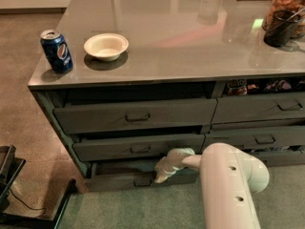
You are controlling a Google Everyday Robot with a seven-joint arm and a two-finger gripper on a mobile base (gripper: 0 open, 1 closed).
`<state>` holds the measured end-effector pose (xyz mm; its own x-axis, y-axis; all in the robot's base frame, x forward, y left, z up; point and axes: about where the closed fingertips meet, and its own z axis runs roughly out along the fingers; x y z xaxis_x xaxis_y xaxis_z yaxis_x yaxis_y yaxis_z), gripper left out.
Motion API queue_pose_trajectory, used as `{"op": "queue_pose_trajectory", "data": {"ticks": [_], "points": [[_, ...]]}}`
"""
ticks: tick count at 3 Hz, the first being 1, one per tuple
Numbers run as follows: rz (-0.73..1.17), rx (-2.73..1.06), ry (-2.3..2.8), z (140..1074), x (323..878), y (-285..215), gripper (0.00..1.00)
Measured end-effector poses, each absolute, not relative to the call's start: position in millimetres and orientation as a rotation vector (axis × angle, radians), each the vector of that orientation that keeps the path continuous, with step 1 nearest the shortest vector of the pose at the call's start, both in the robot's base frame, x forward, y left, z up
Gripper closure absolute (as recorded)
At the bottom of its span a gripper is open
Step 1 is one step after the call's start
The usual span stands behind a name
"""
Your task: Open bottom drawer
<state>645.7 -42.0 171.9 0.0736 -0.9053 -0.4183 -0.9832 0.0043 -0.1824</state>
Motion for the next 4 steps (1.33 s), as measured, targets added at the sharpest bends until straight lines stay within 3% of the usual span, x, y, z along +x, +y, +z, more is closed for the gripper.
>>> {"op": "queue_pose_trajectory", "data": {"ticks": [2, 3, 4], "points": [[0.302, -1.980, 1.921, 167.0, 635.5, -44.7, 0.11], [0.367, -2.012, 1.982, 162.6, 616.8, -49.2, 0.00], [0.419, -2.028, 2.031, 162.8, 600.9, -53.9, 0.00]]}}
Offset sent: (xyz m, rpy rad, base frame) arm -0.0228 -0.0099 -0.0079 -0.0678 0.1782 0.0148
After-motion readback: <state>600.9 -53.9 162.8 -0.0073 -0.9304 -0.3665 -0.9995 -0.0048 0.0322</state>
